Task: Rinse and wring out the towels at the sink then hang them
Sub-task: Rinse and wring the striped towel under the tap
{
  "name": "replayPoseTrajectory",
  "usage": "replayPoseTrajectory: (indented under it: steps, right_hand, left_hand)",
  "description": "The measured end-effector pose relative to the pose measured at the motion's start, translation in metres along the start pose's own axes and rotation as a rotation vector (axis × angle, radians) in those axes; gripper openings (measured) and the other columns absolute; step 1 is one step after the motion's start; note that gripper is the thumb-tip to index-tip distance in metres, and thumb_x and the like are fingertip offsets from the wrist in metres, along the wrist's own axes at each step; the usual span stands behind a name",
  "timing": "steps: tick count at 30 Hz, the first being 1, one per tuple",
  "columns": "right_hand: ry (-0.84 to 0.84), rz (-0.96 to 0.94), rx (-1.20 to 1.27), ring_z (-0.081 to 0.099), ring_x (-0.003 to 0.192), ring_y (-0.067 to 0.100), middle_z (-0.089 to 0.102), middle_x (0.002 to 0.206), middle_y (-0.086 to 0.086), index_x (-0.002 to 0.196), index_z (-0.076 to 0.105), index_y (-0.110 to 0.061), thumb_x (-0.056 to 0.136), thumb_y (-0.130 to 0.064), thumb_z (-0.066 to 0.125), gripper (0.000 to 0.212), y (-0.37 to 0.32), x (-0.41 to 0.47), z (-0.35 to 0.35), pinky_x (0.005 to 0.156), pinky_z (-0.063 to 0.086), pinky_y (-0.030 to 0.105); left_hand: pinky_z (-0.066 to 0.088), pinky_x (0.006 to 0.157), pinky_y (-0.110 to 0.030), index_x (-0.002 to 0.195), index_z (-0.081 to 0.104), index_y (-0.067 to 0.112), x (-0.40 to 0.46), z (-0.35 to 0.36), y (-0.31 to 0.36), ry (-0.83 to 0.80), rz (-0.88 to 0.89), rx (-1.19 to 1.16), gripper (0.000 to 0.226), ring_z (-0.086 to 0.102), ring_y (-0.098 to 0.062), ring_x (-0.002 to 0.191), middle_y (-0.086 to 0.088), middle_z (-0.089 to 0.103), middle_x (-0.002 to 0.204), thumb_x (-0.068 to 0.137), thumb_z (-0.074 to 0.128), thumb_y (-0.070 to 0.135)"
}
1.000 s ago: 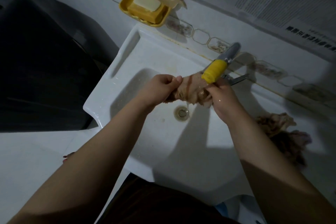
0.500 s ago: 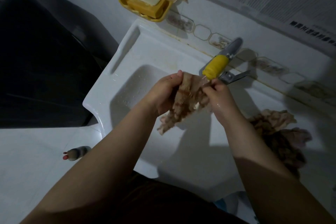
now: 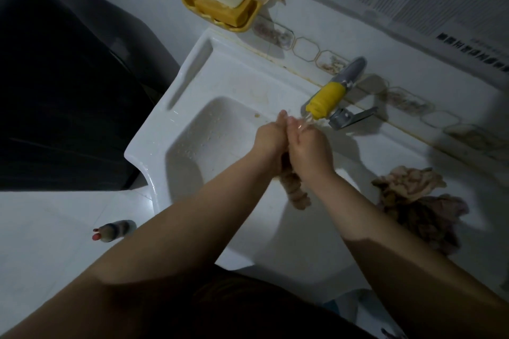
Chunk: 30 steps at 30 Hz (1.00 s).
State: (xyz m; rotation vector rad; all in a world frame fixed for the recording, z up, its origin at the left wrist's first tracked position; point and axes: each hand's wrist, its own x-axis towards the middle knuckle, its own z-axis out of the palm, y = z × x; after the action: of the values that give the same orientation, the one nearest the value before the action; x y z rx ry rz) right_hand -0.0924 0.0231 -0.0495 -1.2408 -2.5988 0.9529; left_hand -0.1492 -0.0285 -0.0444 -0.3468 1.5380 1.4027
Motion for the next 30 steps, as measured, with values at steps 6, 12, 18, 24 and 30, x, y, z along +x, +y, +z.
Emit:
replayPoseTrajectory:
  steps: [6, 12, 18, 24, 30]
  right_hand:
    - [-0.035, -0.111, -0.113, 0.062, 0.079, 0.037, 0.066, 0.082, 0.023, 0.087, 0.062, -0.001, 0.102, -0.036, 0.029, 0.051, 0.003, -0.005, -0.002, 0.061, 0.033, 0.031]
    - [-0.024, -0.028, -0.148, 0.063, 0.088, 0.036, 0.067, 0.091, 0.021, 0.093, 0.059, -0.005, 0.102, -0.037, 0.028, 0.045, -0.006, -0.001, -0.004, 0.069, 0.042, 0.036]
    - [-0.046, 0.042, -0.194, 0.063, 0.091, 0.036, 0.067, 0.092, 0.019, 0.091, 0.054, -0.01, 0.102, -0.038, 0.027, 0.041, 0.001, 0.002, 0.0, 0.071, 0.042, 0.036]
    - [-0.006, -0.009, -0.163, 0.061, 0.095, 0.036, 0.066, 0.099, 0.02, 0.099, 0.062, -0.007, 0.102, -0.041, 0.029, 0.047, -0.005, -0.001, 0.001, 0.073, 0.043, 0.036]
    - [0.214, 0.049, 0.238, 0.049, 0.086, 0.026, 0.053, 0.094, 0.017, 0.083, 0.059, 0.003, 0.086, -0.023, 0.041, 0.032, 0.009, 0.004, -0.009, 0.076, 0.037, 0.029]
  left_hand:
    - [0.056, 0.078, -0.041, 0.106, 0.065, -0.003, 0.002, -0.001, -0.004, 0.015, -0.005, 0.182, 0.054, 0.066, -0.033, 0.08, -0.022, 0.068, 0.09, 0.097, 0.046, 0.047]
    - [0.054, 0.054, -0.031, 0.098, 0.065, 0.002, 0.0, -0.005, -0.002, 0.013, -0.008, 0.135, 0.05, 0.061, -0.028, 0.06, -0.016, 0.066, 0.085, 0.097, 0.047, 0.048]
    - [0.053, 0.055, -0.036, 0.08, 0.065, 0.005, -0.004, -0.013, -0.005, -0.062, -0.014, 0.196, 0.055, 0.06, -0.027, 0.06, -0.016, 0.063, 0.07, 0.093, 0.048, 0.055]
    - [0.054, 0.088, -0.04, 0.102, 0.069, 0.005, -0.001, -0.02, -0.006, -0.097, 0.042, 0.188, 0.06, 0.069, -0.028, 0.092, -0.018, 0.071, 0.103, 0.092, 0.044, 0.059]
    - [0.051, 0.071, -0.038, 0.093, 0.068, 0.004, 0.002, -0.051, -0.002, -0.245, 0.004, -0.035, 0.044, 0.063, -0.029, 0.072, -0.017, 0.066, 0.084, 0.097, 0.048, 0.043]
